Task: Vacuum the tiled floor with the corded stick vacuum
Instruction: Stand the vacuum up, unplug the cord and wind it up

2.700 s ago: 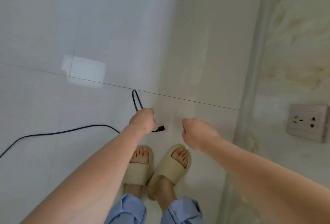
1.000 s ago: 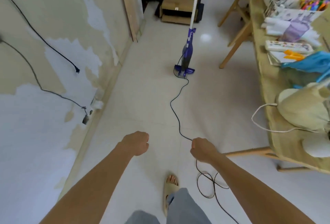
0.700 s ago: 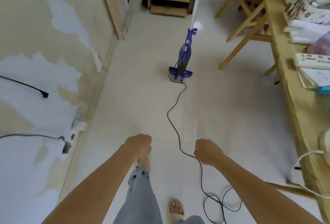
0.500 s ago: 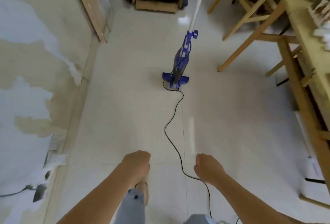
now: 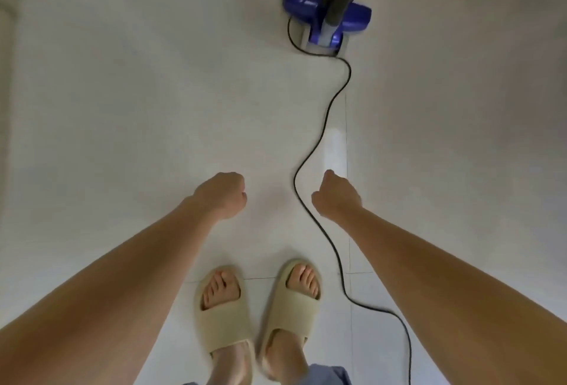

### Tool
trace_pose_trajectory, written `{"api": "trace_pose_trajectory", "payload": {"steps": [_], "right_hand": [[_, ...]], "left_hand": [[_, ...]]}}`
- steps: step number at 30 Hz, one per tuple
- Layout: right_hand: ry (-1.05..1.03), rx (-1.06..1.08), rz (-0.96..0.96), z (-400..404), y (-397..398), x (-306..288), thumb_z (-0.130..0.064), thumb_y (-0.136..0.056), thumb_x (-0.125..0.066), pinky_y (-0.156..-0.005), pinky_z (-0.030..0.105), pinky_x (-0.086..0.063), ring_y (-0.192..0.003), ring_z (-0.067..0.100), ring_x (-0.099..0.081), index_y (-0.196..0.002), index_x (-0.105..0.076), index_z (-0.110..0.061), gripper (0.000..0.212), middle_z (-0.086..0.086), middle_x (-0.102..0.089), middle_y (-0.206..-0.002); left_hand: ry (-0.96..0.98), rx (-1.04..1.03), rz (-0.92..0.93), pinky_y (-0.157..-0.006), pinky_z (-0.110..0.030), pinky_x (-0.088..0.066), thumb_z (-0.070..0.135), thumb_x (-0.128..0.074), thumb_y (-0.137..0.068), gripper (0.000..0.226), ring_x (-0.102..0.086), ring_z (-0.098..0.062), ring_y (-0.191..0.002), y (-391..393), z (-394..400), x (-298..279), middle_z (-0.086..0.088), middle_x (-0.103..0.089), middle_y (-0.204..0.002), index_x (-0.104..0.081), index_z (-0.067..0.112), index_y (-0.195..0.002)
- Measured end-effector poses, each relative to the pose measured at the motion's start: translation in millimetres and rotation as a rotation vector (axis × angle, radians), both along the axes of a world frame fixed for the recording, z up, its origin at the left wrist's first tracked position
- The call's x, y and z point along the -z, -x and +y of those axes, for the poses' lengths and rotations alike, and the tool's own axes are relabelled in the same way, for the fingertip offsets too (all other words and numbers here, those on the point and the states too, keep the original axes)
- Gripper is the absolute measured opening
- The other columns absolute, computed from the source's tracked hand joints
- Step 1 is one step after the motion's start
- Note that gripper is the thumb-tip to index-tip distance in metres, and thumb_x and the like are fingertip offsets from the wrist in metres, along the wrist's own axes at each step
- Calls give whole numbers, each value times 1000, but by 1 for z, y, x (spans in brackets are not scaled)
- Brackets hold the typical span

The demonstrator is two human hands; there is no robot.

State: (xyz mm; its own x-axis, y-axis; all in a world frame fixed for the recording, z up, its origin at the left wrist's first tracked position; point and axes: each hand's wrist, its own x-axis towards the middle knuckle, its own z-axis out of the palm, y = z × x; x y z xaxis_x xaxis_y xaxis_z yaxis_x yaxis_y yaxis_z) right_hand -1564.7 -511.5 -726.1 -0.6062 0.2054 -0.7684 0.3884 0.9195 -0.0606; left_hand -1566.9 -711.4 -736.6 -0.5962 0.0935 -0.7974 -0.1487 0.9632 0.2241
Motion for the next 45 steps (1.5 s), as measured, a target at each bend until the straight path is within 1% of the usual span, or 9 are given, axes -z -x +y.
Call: {"api": "trace_pose_trajectory", "payload": {"steps": [7,14,18,21,26,31,36,40,45], "right_hand": [[36,496,131,-29,19,138,-22,-92,-54,-83,35,-40,-119,33,-49,-134,-28,-4,52,15,-46,-132],[77,536,145,-34,29,137,-2,-89,-52,-87,37,-45,-114,36,-55,-127,-37,-3,41,18,-54,-125],[115,189,25,-36,-4,63,-11,-93,-43,-76,34,-44,-106,34,-59,-126,-42,-5,33,15,-57,-118],[190,-115,4,-31,-18,-35,-26,-99,-37,-68,30,-42,-91,28,-61,-97,-50,-12,20,8,-63,-97],[359,-213,-10,-22,-7,-207,-31,-96,-45,-67,27,-40,-76,15,-52,-90,-65,-19,24,-8,-53,-76],[509,-99,36,7,6,-376,-23,-90,-53,-57,26,-36,-54,10,-45,-76,-67,-18,20,-6,-52,-59],[667,70,211,48,-3,-487,-22,-94,-57,-49,22,-29,-47,11,-34,-79,-71,-12,23,0,-44,-54],[736,265,347,76,-8,-545,-28,-93,-61,-47,18,-25,-49,12,-30,-77,-71,-10,26,-1,-39,-54],[775,568,460,114,-25,-573,-29,-99,-52,-55,24,-43,-52,14,-47,-81,-69,-3,36,5,-51,-59]], "left_hand": [[-53,95,-35,-91,-35,-48,16,-39,-97,30,-57,-28,-108,-22,7,96,-8,-60,-119,-55,8,-121],[11,118,-69,-90,-34,-48,16,-40,-96,29,-57,-27,-107,-16,-8,84,-7,-61,-117,-56,8,-120],[30,49,-97,-90,-34,-47,15,-43,-96,30,-57,-27,-109,4,-14,32,-8,-60,-120,-54,8,-122],[4,67,-95,-94,-35,-45,13,-45,-94,45,-53,-26,-116,22,-6,-44,-7,-54,-128,-39,14,-139],[-116,228,-21,-102,-37,-41,0,-52,-89,81,-33,-22,-135,36,23,-188,-1,-29,-152,-11,26,-154],[-190,348,-119,-88,-32,-45,22,-45,-99,20,-54,-20,-107,22,31,-338,1,-58,-115,-56,23,-116],[-558,1,-50,-73,-32,-46,42,-40,-100,38,-57,-14,-67,2,47,-455,6,-62,-74,-57,16,-78],[-806,-343,-113,-71,-30,-49,44,-42,-100,47,-33,-16,-51,8,73,-532,1,-34,-58,-41,15,-62],[-1185,-930,-315,-47,-19,-35,38,-41,-101,48,-21,-9,-40,50,111,-615,6,-24,-48,-40,17,-58]]}}
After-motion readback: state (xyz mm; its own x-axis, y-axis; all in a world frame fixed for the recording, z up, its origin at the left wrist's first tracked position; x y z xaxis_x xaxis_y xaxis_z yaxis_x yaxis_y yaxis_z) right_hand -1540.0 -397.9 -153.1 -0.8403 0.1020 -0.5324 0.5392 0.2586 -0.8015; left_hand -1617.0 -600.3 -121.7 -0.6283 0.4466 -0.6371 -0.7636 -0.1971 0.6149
